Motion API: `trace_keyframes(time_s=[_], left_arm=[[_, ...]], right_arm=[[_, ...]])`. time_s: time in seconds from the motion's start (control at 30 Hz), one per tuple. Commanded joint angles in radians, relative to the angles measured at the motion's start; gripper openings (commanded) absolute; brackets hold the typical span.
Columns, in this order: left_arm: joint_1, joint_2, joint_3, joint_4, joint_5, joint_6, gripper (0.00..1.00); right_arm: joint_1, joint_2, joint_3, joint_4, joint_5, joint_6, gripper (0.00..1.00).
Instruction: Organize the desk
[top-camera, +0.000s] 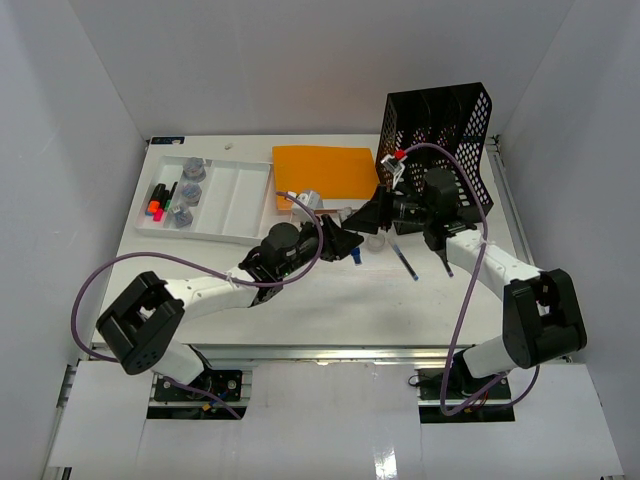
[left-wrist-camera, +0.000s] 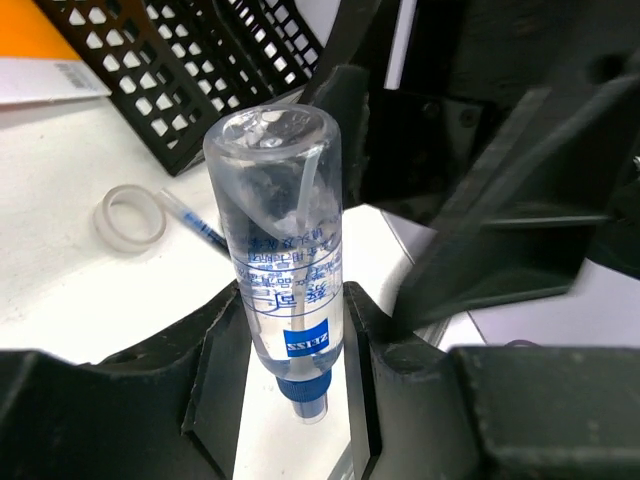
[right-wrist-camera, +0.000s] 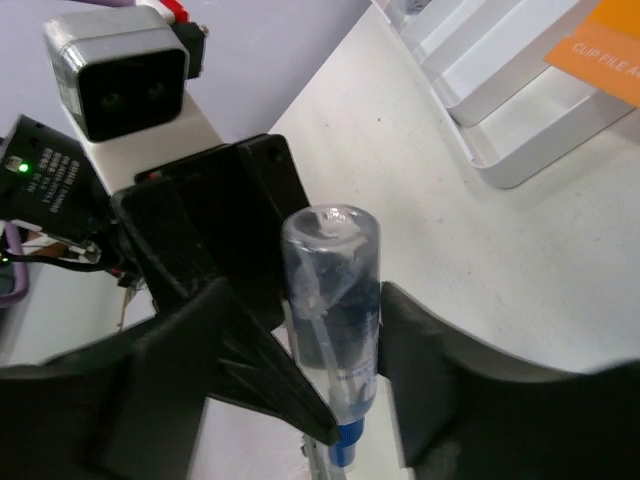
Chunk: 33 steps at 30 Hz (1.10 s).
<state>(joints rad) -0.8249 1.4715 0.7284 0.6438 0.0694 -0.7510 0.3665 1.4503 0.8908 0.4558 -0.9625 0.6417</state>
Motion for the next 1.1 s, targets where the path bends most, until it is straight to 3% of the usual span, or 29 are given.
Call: trace_keyframes(time_s=[0.0,0.07,0.23,0.4,0.53,0.7,1.07], left_arm=[[0.010,-0.051,0.007,-0.067,-0.033,0.033,0.10],[0.025,-0.088,-0.004,-0.112,-0.042,0.048,0.10],[0.134,-0.193,-0.029,-0.278,-0.019,0.079,0.10],[0.401,-0.204,0.067,-0.585,0.031,0.229,0.09],[0.568,-0.074,0.233,-0.787,0.016,0.363,0.09],[0.735,0.140,0.440,-0.886,-0.042,0.482,0.09],[0.802,0.570,0.900,-1.049,-0.272,0.671,0.11]], right_arm=[[-0.044,-0.049,-0.007,0.036,-0.067,-0.057,0.87],[-0.082,-0.053,-0.002,0.000,-0.066,-0.110,0.96],[-0.200,-0.088,0.026,-0.204,-0.071,-0.374,0.90],[-0.230,-0.217,-0.052,-0.333,-0.044,-0.659,0.90],[-0.239,-0.318,-0.156,-0.338,0.001,-0.764,0.90],[-0.264,-0.392,-0.191,-0.340,-0.070,-0.817,0.90],[-0.334,-0.416,-0.205,-0.360,-0.153,-0.876,0.90]])
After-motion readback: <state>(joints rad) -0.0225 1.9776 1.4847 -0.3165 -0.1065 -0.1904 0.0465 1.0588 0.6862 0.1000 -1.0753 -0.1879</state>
